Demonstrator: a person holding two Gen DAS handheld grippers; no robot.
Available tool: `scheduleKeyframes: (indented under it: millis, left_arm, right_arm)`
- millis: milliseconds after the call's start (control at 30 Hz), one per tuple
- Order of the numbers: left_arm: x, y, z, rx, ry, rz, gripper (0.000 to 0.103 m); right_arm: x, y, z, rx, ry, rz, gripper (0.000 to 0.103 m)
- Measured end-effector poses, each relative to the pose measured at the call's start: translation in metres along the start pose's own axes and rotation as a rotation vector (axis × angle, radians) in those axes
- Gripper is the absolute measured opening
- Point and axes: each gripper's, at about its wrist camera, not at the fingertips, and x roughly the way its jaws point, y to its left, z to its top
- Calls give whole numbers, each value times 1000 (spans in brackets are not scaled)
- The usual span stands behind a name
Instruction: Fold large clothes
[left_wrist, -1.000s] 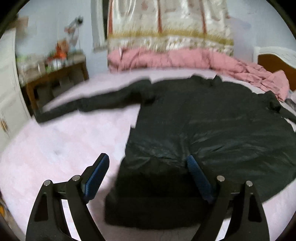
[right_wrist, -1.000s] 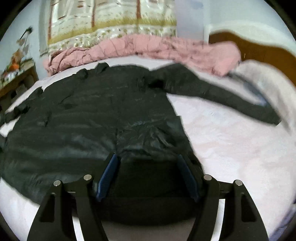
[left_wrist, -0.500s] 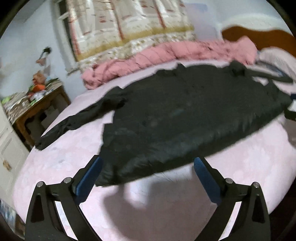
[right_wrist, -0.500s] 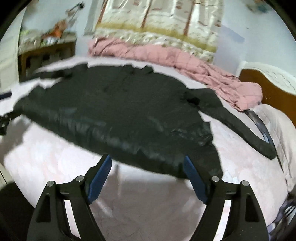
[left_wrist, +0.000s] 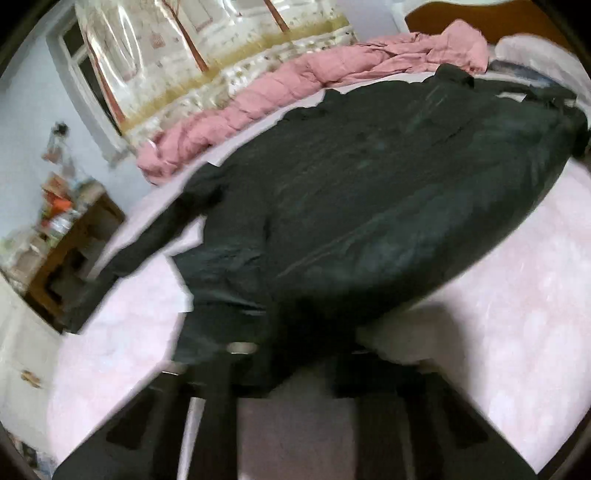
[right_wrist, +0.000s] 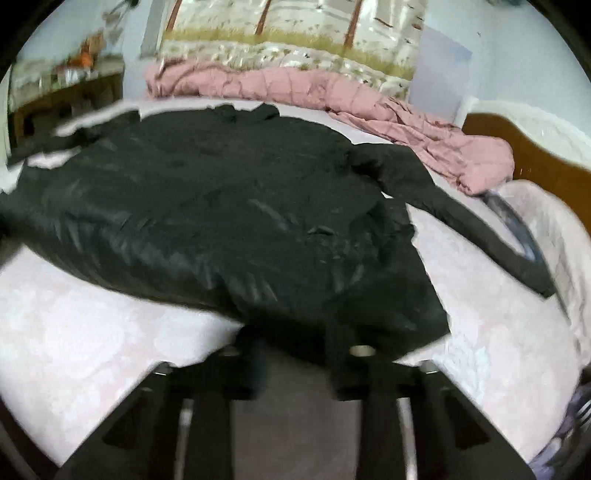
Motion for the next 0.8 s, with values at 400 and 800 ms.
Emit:
scheduleKeyframes:
  millis: [400,800]
  left_arm:
    - [-57,32,-6,-79,37,-12,73]
    - [-6,107,72,-309,-76,-104,89]
  right_arm:
    - [-73,-11,-11,6,33,4,32]
    - [-40,-38,90,79,-110,-30,61]
